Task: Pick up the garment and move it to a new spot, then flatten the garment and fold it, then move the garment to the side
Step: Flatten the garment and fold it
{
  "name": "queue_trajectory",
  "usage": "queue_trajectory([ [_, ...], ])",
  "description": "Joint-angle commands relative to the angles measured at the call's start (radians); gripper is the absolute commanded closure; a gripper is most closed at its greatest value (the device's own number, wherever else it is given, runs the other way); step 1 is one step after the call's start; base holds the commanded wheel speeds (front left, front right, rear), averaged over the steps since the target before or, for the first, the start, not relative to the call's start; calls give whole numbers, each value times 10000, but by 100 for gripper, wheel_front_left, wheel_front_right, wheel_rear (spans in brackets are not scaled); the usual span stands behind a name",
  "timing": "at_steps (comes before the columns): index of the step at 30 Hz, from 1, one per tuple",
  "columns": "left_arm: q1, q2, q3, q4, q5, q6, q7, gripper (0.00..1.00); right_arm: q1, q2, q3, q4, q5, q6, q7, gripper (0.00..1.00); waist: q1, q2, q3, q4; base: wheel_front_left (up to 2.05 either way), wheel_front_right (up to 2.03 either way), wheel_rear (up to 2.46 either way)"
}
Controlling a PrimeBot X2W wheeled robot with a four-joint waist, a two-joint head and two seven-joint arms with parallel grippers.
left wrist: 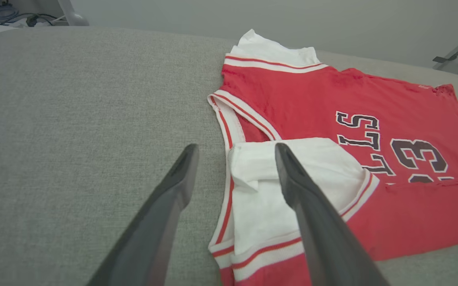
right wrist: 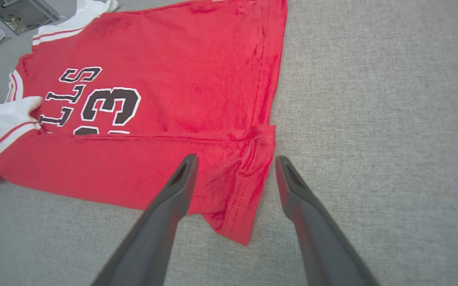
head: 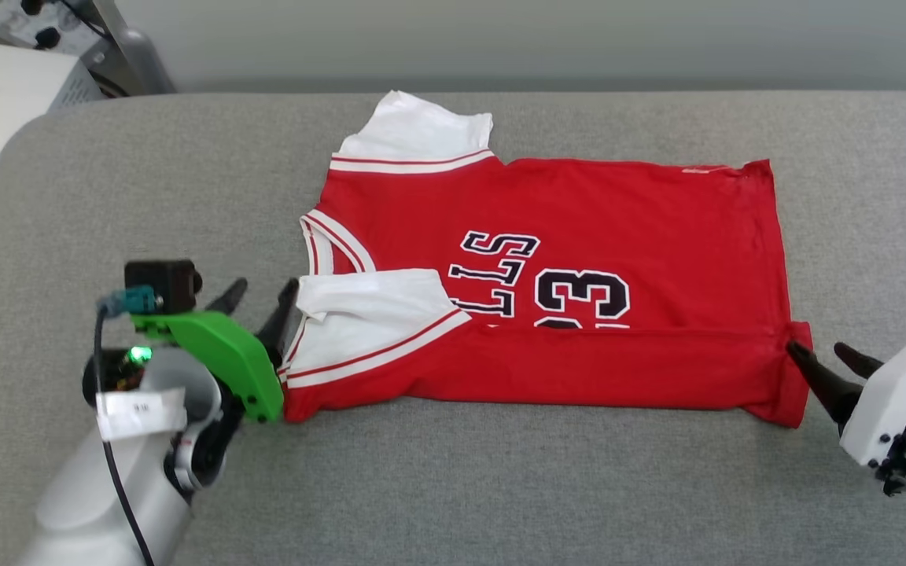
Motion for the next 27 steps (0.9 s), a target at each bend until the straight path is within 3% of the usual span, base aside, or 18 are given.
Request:
queue_trajectory([
  [1,352,-22,38,-234,-88,200,37,0,196,44,-65,-181,-364,-7,78,0,-1,-1,-285,54,0,0,0],
  [7,1701,315,-95,-1717,-147,1259,702,0,803,491,-508,-1206,-1875,-7,604,0,-1,-1,-316,-55,0,0,0],
  [16,2536,1013,-349,-3289,133,2628,1934,0,1583,1790,-1379,-3149,-3070,-7,2367,0,-1,-1,165,-290,0,0,0],
  [21,2473,1102,-393,-3307,217,2973,2259,0,1734,2228,-1617,-3784,-3454,-7,2797,0,-1,-1,470,-433,0,0,0],
  [27,2291,1042,-363,-2864,174,3014,2315,0,1762,2466,-1667,-4126,-3625,-7,2967,0,-1,-1,772,-610,0,0,0],
])
